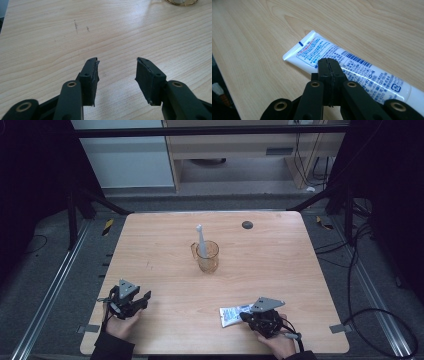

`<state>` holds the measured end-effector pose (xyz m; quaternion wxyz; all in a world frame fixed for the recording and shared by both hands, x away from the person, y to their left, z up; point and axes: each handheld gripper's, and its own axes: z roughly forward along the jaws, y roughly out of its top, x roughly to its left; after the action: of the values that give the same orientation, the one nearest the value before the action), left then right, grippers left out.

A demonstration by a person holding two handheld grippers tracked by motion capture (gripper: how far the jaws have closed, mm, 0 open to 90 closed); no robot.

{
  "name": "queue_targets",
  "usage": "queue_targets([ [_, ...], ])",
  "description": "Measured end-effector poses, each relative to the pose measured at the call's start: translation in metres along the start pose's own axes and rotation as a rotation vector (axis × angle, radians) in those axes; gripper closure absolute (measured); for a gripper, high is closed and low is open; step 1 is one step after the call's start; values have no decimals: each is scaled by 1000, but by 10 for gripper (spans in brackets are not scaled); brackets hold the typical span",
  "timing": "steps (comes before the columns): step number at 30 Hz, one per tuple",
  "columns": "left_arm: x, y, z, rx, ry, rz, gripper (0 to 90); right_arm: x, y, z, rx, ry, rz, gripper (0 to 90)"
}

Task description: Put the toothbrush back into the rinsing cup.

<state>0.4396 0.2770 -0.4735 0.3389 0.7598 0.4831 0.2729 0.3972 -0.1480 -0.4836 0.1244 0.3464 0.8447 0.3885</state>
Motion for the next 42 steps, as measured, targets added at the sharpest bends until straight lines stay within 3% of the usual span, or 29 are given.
queue_targets([
  [8, 0, 0, 1, -1, 0, 5, 513, -3, 8, 7, -7, -43, 11, 900],
  [12, 0, 0, 0, -1, 0, 5, 513, -7, 10, 4, -30, -28, -4, 900],
  [15, 0, 0, 1, 0, 0, 4, 513, -20, 12, -9, -93, -49, 22, 899],
  [17, 1, 0, 1, 1, 0, 5, 513, -36, 11, -18, -117, -104, 61, 900],
  [22, 1, 0, 1, 9, 11, 4, 497, -67, -2, -28, -94, -197, 122, 900],
  [24, 1, 0, 1, 16, 12, 5, 495, -72, -5, -28, -80, -198, 136, 900],
  [34, 2, 0, 1, 21, 7, 7, 483, -68, -9, -21, -9, -172, 92, 900],
  [42, 2, 0, 1, 18, 8, 5, 472, -63, -13, -26, 21, -153, 76, 900],
])
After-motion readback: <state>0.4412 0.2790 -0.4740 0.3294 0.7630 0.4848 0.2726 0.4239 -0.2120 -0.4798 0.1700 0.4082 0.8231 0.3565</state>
